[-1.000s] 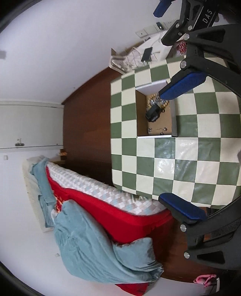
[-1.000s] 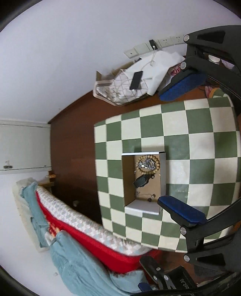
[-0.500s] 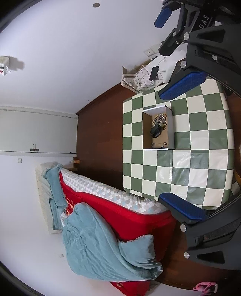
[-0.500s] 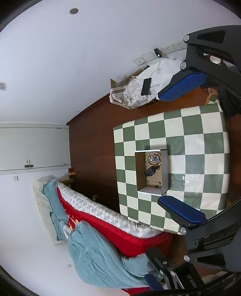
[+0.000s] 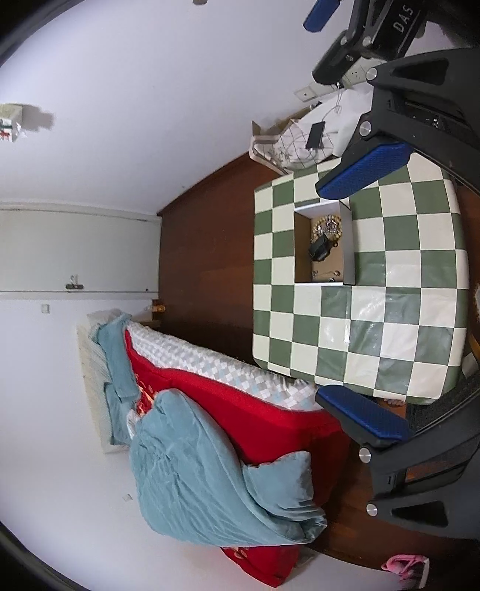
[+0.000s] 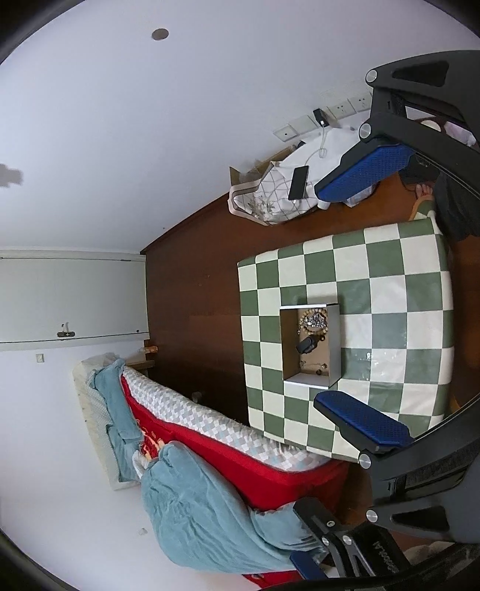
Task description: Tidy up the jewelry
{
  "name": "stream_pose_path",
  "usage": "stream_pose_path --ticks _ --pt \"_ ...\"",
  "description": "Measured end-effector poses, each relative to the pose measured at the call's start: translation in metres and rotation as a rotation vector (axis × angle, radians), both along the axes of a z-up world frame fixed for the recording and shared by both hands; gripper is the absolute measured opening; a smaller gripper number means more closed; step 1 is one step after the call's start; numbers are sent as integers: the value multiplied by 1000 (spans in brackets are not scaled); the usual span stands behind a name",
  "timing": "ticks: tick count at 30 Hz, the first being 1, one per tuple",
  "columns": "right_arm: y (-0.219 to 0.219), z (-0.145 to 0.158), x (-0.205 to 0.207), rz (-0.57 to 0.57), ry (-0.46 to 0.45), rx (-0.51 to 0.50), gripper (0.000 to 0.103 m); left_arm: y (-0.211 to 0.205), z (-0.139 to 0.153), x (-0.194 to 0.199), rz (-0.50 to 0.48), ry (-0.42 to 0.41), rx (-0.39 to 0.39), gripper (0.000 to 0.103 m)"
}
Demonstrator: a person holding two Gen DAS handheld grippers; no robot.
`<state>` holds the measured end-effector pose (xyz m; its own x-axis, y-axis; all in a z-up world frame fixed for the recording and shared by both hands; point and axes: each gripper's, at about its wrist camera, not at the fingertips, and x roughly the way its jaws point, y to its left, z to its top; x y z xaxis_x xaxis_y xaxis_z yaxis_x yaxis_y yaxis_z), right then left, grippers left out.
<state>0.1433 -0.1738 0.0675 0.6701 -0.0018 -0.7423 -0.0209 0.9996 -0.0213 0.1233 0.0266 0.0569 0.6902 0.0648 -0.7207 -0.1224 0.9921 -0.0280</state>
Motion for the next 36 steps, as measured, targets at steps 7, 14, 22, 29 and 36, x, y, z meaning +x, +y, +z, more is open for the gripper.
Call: stream_pose_path --ticks 7,14,22,29,36 --pt "3 -15 32 -3 41 -32 103 0 -17 22 28 53 20 102" --pt "6 -32 58 -3 81 -58 103 -1 -31 37 40 90 34 102" --pt "9 -46 68 2 114 -55 103 0 -42 46 61 118 62 102" --pt "16 -60 71 17 150 -42 103 0 -43 47 59 120 57 102" --pt "16 -64 71 15 154 -41 103 0 -43 46 57 120 57 102"
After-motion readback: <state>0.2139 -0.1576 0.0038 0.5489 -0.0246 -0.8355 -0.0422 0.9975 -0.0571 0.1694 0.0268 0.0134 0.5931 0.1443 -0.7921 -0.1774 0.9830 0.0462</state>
